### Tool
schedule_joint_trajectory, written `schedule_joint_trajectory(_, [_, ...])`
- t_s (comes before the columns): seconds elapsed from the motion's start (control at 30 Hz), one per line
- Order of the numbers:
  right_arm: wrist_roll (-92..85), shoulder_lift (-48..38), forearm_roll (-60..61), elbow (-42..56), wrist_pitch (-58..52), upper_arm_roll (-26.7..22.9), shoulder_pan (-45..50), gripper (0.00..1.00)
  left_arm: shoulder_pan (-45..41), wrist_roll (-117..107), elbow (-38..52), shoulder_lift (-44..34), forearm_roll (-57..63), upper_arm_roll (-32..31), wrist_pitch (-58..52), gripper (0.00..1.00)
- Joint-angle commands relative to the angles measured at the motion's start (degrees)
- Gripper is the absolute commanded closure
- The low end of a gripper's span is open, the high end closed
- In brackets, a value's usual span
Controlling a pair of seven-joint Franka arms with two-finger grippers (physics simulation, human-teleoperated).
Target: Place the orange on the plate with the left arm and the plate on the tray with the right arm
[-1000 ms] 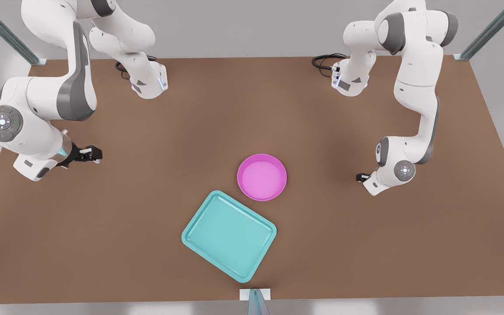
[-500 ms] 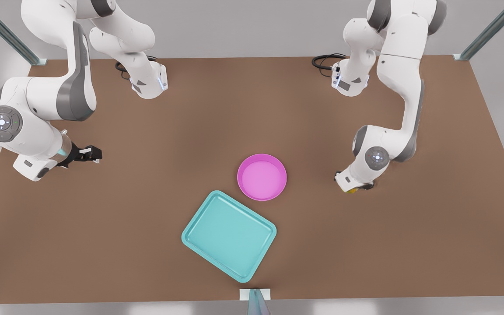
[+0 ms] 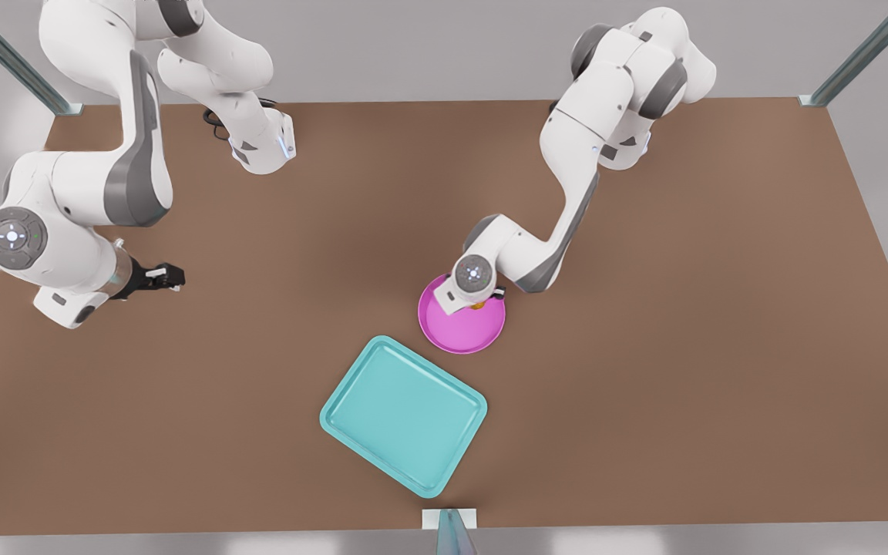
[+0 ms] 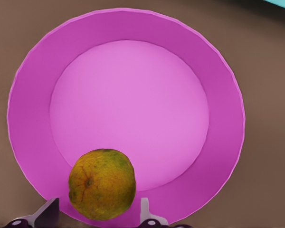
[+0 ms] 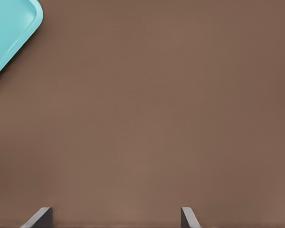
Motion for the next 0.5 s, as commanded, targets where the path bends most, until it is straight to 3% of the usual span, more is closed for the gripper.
schedule_joint_trajectory(0.0, [-0.36, 2.34, 3.82, 0.01, -3.03, 0.33, 0.73, 0.00, 0.57, -19.71, -0.09, -0.37, -0.14, 0.14, -1.50, 0.00])
schedule_joint_trajectory(0.03, [-0.09, 5.33, 6.45, 0.01, -4.27, 0.77, 0.73, 0.00, 0.83, -19.97, 0.17, -1.50, -0.23, 0.40, -2.63, 0.00])
schedule_joint_trajectory(0.07, [0.26, 8.05, 9.89, -0.08, -3.39, 0.94, 2.75, 0.00, 3.55, -17.87, 5.60, -4.32, -0.67, 1.37, -14.91, 0.00])
schedule_joint_trajectory(0.1, [1.48, 9.55, 11.47, -0.69, -0.24, 0.94, 4.77, 0.00, 5.31, -10.93, 12.29, -7.21, -0.40, 4.70, -30.21, 0.00])
schedule_joint_trajectory(0.13, [5.09, 9.38, 15.69, -3.58, 4.86, 0.94, 7.06, 0.00, 5.32, -1.35, 16.95, -12.13, -0.41, 12.69, -41.38, 0.00])
schedule_joint_trajectory(0.23, [8.61, 5.95, 24.92, -20.54, 29.11, 2.61, 11.01, 0.00, 5.40, 16.68, 19.77, -18.47, -0.49, 27.91, -49.04, 0.00])
schedule_joint_trajectory(0.27, [10.02, 4.72, 26.06, -25.91, 36.41, 2.88, 13.12, 0.00, 7.33, 17.21, 21.18, -19.78, -0.67, 28.35, -49.66, 0.00])
schedule_joint_trajectory(0.3, [10.28, 4.90, 28.70, -29.25, 41.95, 2.88, 14.70, 0.00, 18.64, 19.05, 18.99, -24.00, 0.47, 16.17, -48.61, 0.00])
schedule_joint_trajectory(0.33, [10.28, 5.33, 31.24, -33.03, 48.89, 2.88, 16.72, 0.00, 30.53, 19.05, 10.30, -31.73, 5.91, 1.11, -40.98, 0.00])
schedule_joint_trajectory(0.37, [10.28, 5.95, 34.06, -34.79, 52.06, 2.88, 18.40, 0.00, 30.72, 19.05, 2.54, -37.02, 7.77, 0.58, -33.58, 0.00])
schedule_joint_trajectory(0.43, [10.28, 7.97, 39.07, -36.64, 57.51, 2.88, 21.82, 0.00, 30.89, 19.67, 12.91, -31.13, 7.15, 1.19, -42.01, 0.00])
schedule_joint_trajectory(0.47, [10.28, 9.11, 41.61, -36.29, 58.92, 2.96, 23.31, 0.00, 31.07, 19.67, 13.09, -31.13, 6.98, 1.37, -42.01, 0.00])
